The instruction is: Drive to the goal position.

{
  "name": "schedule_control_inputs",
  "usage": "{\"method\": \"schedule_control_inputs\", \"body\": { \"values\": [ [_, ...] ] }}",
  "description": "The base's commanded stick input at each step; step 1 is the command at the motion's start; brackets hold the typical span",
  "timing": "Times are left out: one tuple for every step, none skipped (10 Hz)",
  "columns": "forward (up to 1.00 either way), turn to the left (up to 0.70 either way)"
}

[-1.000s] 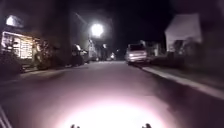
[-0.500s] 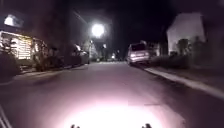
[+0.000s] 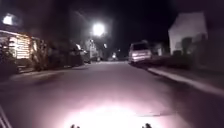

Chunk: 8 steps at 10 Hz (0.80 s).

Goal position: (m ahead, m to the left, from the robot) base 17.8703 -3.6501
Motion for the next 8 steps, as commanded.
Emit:
{"method": "schedule_control_inputs", "body": {
  "values": [
    [0.7, 0.0],
    [0.7, 0.0],
    [0.7, 0.0],
    [0.7, 0.0],
    [0.7, 0.0],
    [0.7, 0.0],
    [0.7, 0.0],
    [0.7, 0.0]
  ]
}}
